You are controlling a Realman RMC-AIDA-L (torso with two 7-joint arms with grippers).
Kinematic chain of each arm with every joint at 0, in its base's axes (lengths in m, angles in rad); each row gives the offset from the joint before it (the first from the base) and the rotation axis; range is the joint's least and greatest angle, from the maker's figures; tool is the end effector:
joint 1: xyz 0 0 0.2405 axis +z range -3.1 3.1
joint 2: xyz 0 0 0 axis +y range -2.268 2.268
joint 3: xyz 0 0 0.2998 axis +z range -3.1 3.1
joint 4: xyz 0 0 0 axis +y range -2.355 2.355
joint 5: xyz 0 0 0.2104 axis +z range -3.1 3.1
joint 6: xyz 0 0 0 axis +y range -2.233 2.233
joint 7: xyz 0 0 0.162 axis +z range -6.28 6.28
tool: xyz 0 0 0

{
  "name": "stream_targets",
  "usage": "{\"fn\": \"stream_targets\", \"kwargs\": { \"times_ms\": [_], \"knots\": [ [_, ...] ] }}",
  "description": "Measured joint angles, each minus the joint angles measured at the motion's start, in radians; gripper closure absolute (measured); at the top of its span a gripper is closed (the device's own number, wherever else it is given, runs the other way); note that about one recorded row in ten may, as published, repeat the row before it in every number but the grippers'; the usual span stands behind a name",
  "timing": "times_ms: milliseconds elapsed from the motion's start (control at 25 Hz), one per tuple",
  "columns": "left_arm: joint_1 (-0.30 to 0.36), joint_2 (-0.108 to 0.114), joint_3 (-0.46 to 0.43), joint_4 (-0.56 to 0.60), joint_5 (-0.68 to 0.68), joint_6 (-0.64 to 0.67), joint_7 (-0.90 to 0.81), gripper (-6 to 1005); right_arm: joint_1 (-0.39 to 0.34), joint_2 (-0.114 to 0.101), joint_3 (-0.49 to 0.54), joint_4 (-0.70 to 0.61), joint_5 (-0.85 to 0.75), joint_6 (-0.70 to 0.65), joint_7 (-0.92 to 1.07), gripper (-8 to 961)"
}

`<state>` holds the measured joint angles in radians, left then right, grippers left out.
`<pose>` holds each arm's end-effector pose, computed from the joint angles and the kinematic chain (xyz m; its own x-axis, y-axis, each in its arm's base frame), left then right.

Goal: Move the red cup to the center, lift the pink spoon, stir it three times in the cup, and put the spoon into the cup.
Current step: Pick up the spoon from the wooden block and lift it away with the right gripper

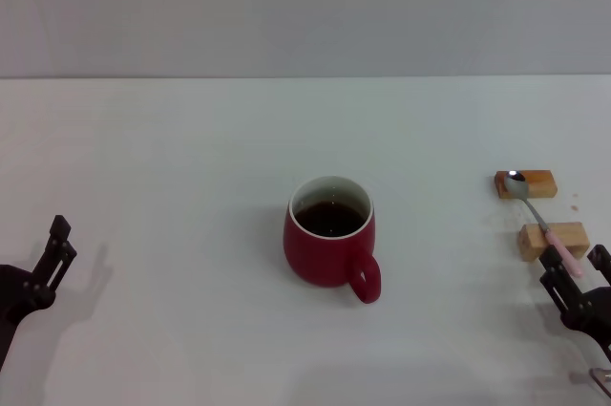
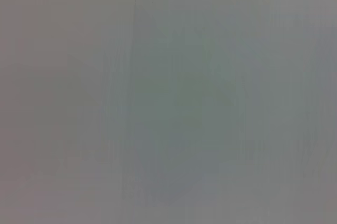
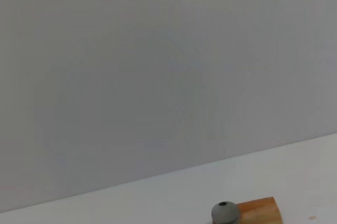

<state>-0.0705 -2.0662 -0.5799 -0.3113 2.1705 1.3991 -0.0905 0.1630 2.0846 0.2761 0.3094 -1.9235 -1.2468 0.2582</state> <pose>-0.3952 0.2256 -0.0499 0.6651 -0.0403 0.7457 0.7405 -0.0935 -0.6655 0.3882 0.2404 -0.0965 0.5169 -0.1705 -0.8389 -0.8542 -0.1660 -0.4927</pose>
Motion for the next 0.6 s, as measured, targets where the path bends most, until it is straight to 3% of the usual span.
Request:
{"fn": "stream_targets", "kwargs": {
  "times_ms": [360, 600],
  "knots": [
    [0.0, 0.0, 0.0, 0.007, -0.003, 0.0, 0.0, 140, 0.001, 0.0, 0.003, 0.0, 0.0, 0.001, 0.0, 372],
    [-0.001, 0.0, 0.0, 0.01, -0.003, 0.0, 0.0, 140, 0.002, -0.002, 0.0, -0.001, 0.0, 0.003, 0.005, 530]
  ]
}}
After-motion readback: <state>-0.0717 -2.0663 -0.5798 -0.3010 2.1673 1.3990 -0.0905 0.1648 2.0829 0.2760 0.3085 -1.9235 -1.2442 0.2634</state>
